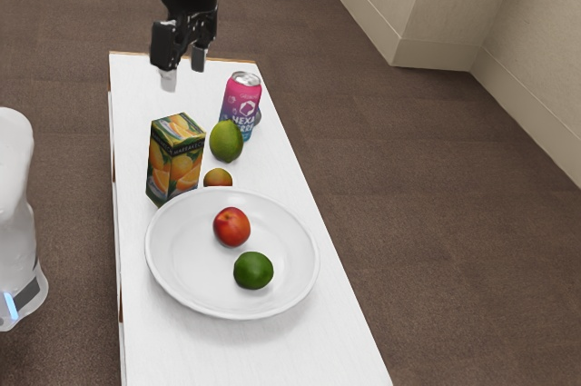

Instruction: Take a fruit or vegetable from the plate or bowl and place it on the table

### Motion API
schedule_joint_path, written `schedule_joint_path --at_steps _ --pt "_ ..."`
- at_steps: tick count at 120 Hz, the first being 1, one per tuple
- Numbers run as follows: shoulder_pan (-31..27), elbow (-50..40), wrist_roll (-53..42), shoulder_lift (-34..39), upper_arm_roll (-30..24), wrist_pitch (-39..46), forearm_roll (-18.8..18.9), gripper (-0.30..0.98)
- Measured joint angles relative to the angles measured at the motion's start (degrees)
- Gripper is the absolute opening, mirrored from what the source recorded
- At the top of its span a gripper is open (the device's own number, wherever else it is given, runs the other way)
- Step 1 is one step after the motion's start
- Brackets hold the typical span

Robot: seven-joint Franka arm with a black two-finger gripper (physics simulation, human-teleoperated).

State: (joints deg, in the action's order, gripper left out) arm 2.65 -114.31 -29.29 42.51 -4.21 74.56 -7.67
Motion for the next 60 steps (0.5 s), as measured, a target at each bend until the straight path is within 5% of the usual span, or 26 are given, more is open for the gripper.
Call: schedule_joint_path --at_steps 15,32,60 --pt "-1.3 -0.7 6.1 -2.3 0.7 0.9 -2.6 0.69" --pt "-0.8 -10.9 12.5 1.1 -8.2 2.8 0.4 0.69" --pt "3.4 -10.6 19.2 -13.4 -13.0 9.7 -6.7 0.69"
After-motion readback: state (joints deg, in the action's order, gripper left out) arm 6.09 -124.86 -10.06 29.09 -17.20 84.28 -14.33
